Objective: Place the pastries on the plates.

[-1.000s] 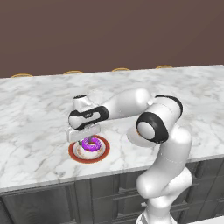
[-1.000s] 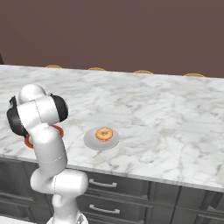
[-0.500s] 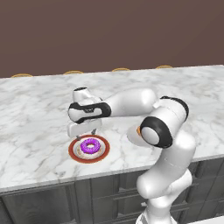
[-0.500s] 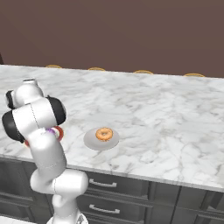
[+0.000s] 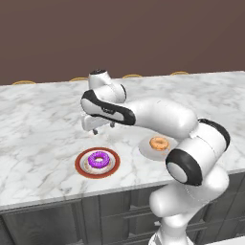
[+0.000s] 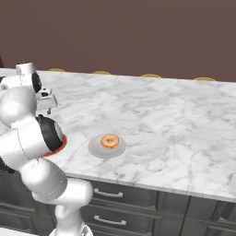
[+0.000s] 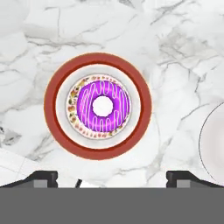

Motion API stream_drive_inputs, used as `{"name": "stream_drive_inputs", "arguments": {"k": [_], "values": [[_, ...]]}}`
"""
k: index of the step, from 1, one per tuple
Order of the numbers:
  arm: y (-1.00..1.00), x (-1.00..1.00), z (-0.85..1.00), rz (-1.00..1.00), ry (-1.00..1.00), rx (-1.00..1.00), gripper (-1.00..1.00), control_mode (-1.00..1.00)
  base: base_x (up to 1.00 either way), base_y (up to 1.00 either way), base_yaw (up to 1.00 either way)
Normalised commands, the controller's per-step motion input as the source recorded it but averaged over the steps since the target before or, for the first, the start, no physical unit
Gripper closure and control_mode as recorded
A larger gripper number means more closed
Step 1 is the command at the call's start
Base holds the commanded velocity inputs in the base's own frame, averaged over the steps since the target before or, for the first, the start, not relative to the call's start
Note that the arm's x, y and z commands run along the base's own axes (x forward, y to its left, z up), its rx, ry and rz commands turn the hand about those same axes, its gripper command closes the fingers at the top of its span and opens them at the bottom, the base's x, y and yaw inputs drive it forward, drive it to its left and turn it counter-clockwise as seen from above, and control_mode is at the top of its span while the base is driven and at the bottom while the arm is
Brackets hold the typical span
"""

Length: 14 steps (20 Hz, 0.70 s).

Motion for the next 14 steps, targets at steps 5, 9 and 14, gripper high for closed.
{"name": "stream_drive_inputs", "arguments": {"k": [5,9,14], "values": [[-0.55,-0.35,0.99,0.0,-0.42,0.02,-1.0,-1.0,0.0,0.0,0.0],[-0.67,-0.46,0.85,0.0,-0.48,0.05,-1.0,-1.0,0.0,0.0,0.0],[-0.86,-0.64,0.62,0.0,-0.4,0.1,-1.0,-1.0,0.0,0.0,0.0]]}}
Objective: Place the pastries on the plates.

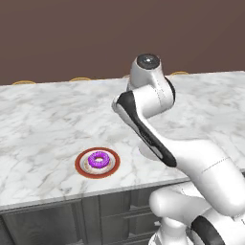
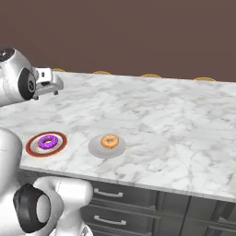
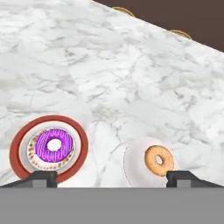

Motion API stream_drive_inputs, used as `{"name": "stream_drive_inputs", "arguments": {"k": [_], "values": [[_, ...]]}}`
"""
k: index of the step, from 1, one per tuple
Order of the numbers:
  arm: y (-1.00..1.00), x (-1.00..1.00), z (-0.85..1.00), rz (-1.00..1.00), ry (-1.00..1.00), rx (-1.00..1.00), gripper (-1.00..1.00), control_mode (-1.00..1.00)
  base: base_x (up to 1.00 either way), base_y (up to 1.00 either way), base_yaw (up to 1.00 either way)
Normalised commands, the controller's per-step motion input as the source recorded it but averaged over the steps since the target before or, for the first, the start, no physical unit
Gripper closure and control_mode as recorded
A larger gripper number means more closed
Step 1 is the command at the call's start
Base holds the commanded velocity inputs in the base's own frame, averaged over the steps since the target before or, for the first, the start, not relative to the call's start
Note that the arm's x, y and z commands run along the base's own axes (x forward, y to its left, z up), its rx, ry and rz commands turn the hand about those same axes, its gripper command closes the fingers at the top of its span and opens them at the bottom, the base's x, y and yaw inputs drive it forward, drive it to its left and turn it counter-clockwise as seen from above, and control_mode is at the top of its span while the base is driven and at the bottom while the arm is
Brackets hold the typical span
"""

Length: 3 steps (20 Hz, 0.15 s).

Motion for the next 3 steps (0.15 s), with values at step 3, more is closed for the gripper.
{"name": "stream_drive_inputs", "arguments": {"k": [3], "values": [[-0.85,-0.7,0.64,0.0,-0.22,0.13,-1.0,-1.0,0.0,0.0,0.0]]}}
